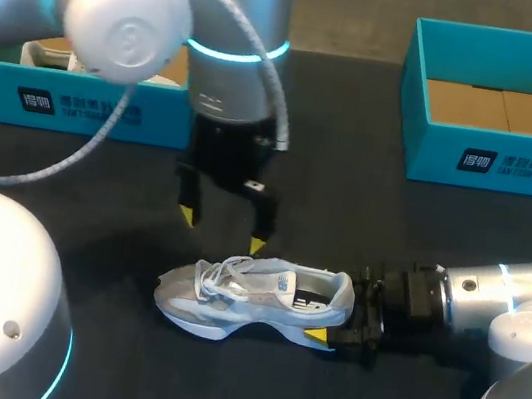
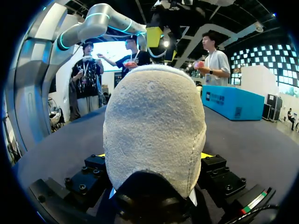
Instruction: Take the shoe out of the shoebox, open the shoe tongue, remove and reinsert the insole, then place the shoe into the shoebox
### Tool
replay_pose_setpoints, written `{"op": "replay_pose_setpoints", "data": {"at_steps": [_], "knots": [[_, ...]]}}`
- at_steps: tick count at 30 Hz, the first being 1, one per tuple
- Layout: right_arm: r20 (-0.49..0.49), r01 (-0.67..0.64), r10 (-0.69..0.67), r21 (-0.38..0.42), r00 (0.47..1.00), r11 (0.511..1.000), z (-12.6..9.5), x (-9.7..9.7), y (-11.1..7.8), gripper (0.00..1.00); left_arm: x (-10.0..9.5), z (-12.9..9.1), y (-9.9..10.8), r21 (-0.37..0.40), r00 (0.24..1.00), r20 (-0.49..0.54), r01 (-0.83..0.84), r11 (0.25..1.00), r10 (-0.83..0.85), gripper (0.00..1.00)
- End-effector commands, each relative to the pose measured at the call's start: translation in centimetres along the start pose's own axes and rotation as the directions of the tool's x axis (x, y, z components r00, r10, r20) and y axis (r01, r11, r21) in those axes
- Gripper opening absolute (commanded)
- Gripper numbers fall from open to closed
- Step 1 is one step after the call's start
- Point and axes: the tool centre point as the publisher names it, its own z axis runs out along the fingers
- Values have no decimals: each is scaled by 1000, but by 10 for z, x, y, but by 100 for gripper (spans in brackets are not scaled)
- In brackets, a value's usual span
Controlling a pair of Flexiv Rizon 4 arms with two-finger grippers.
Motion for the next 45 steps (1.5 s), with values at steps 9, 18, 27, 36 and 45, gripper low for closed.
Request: {"op": "replay_pose_setpoints", "data": {"at_steps": [9, 18, 27, 36, 45], "knots": [[2, 0, 0, 2, 1000, 1000, 2, 1, 0, 0, 22, 5, -19, -79, 997, 81, -4, 997, 11, 100], [2, 0, 0, 2, 1000, 1000, 2, 1, 0, 0, 38, 7, -22, -97, 994, 108, -12, 995, 22, 100], [2, 0, 0, 2, 1000, 1000, 2, 1, 0, 0, 49, 11, -24, -116, 992, 118, -32, 993, 45, 100], [2, 0, 0, 2, 1000, 1000, 2, 1, 0, 0, 52, 13, -26, -125, 991, 120, -39, 991, 54, 100], [2, 0, 0, 2, 1000, 1000, 2, 1, 0, 0, 51, 14, -26, -127, 991, 125, -40, 991, 56, 100]]}}
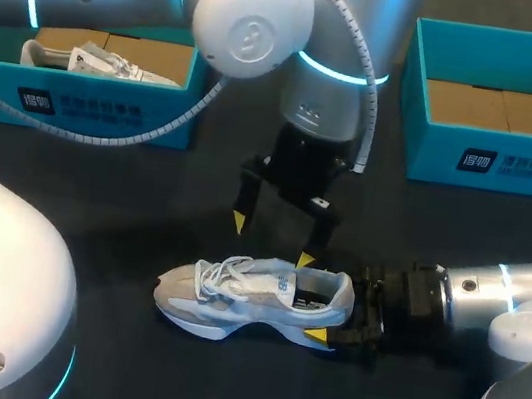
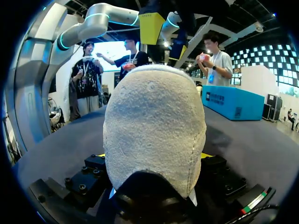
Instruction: Take the shoe out of the shoebox, open the shoe tongue, remove and reinsert the insole, then place the shoe into the shoebox
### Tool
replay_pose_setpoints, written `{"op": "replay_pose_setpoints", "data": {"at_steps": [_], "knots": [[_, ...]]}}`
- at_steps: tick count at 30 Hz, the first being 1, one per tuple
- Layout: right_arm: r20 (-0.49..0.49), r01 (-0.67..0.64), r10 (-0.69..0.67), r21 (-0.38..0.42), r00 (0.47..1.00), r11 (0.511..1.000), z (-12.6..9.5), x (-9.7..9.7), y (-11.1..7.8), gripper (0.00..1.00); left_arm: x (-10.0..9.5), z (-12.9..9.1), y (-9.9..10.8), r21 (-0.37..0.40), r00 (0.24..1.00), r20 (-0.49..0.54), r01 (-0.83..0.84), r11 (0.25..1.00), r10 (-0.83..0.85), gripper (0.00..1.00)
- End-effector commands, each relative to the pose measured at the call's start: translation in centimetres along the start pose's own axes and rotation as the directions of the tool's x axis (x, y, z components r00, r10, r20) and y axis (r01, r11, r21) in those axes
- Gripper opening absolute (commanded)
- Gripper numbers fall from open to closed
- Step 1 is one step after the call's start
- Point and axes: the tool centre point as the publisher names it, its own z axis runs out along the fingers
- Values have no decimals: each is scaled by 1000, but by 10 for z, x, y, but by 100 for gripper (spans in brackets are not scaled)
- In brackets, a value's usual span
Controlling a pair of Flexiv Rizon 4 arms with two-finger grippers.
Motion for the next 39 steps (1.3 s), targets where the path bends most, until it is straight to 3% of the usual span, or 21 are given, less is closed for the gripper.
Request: {"op": "replay_pose_setpoints", "data": {"at_steps": [1, 26, 39], "knots": [[2, 0, 0, 2, 1000, 1000, 2, 1, 0, 0, 0, 1, 0, -1, 1000, 2, 0, 1000, 0, 100], [2, 0, 0, 2, 1000, 1000, 2, 1, 0, 0, 14, 31, -16, -79, 998, 53, 28, 996, -24, 100], [2, 0, 0, 2, 1000, 1000, 2, 1, 0, 0, 20, 43, -25, -73, 992, 82, 103, 992, -97, 100]]}}
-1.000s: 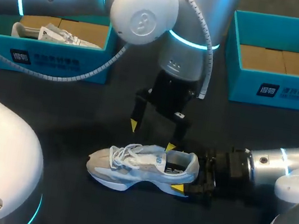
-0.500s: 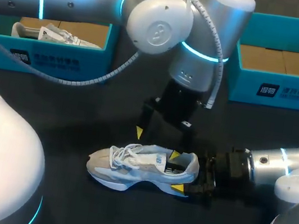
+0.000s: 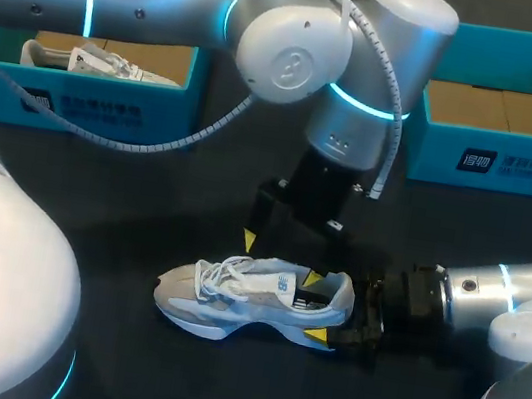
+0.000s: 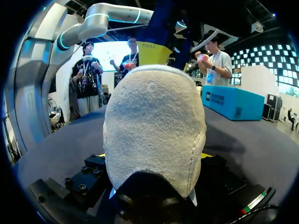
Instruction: Take the shoe out of the shoebox, open the shoe tongue, remove and reinsert the insole, then place the shoe into the shoebox
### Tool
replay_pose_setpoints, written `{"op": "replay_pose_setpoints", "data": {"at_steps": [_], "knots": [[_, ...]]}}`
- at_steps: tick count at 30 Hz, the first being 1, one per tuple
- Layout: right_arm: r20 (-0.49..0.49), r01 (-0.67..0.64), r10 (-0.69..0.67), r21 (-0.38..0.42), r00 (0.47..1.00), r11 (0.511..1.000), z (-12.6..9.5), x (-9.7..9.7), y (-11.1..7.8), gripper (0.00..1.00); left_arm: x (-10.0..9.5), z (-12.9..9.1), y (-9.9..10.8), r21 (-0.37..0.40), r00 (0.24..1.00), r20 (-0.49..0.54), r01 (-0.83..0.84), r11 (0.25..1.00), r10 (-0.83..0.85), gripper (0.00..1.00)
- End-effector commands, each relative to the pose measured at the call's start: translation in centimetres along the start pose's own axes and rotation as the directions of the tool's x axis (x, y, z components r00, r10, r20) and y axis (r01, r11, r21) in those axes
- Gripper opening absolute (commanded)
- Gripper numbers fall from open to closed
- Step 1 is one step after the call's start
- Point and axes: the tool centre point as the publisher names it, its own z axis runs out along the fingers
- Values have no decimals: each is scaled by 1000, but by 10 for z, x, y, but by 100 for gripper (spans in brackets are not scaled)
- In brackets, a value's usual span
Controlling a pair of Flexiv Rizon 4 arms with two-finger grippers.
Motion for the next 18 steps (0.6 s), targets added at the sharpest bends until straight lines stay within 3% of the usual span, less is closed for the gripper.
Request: {"op": "replay_pose_setpoints", "data": {"at_steps": [1, 18], "knots": [[2, 0, 0, 2, 1000, 1000, 2, 1, 0, 0, 6, 5, -6, 4, 1000, 13, 25, 1000, -25, 100], [2, 0, 0, 2, 1000, 1000, 2, 1, 0, 0, 10, 21, -16, -15, 993, 48, 107, 994, -106, 100]]}}
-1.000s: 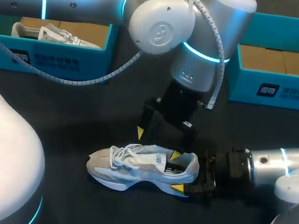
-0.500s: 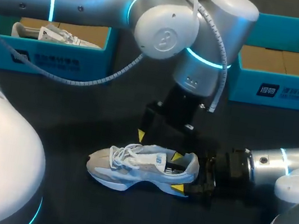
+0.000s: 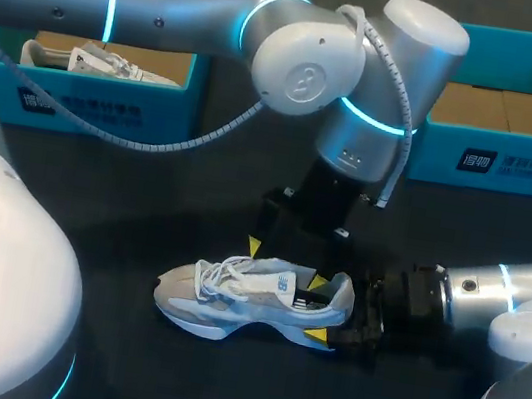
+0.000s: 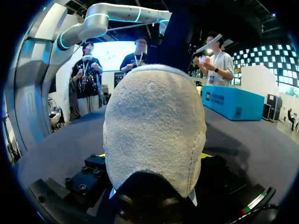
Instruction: Take the shoe out of the shoebox, open the shoe tongue, remove and reinsert the insole, then place the shoe into the shoebox
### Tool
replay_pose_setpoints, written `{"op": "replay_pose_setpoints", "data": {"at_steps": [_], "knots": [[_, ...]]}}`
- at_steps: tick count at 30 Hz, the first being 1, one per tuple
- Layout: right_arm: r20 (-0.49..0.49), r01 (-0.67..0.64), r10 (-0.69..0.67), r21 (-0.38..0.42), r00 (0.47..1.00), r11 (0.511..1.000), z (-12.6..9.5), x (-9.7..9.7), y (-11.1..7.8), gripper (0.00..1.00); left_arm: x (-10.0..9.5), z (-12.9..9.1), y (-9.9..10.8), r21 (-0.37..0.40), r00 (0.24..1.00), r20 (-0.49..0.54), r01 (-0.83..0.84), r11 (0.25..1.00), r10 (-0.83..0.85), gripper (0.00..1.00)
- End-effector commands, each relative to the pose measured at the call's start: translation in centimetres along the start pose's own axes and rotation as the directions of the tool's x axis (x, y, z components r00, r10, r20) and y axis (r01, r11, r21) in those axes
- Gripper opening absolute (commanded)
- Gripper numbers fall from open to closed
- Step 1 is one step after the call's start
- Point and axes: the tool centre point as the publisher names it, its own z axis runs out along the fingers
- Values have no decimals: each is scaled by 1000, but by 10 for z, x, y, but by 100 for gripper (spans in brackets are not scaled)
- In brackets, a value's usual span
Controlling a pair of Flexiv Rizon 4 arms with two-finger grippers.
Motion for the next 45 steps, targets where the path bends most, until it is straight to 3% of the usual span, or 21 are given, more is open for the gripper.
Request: {"op": "replay_pose_setpoints", "data": {"at_steps": [1, 18, 29, 34, 42, 45], "knots": [[2, 0, 0, 2, 1000, 1000, 2, 1, 0, 0, 4, 8, -2, -18, 1000, 16, 15, 1000, -15, 100], [2, 0, 0, 2, 1000, 1000, 2, 1, 0, 0, -8, 28, 12, -83, 991, 83, 113, 990, -106, 96], [2, 0, 0, 2, 1000, 1000, 2, 1, 0, 0, -21, 25, 24, -85, 985, 70, 165, 983, -159, 79], [2, 0, 0, 2, 1000, 1000, 2, 1, 0, 0, -28, 23, 29, -75, 983, 30, 182, 980, -180, 49], [2, 0, 0, 2, 1000, 1000, 2, 1, 0, 0, -33, 17, 36, -56, 981, -38, 190, 980, -193, 34], [2, 0, 0, 2, 1000, 1000, 2, 1, 0, 0, -36, 14, 39, -43, 978, -77, 193, 980, -195, 24]]}}
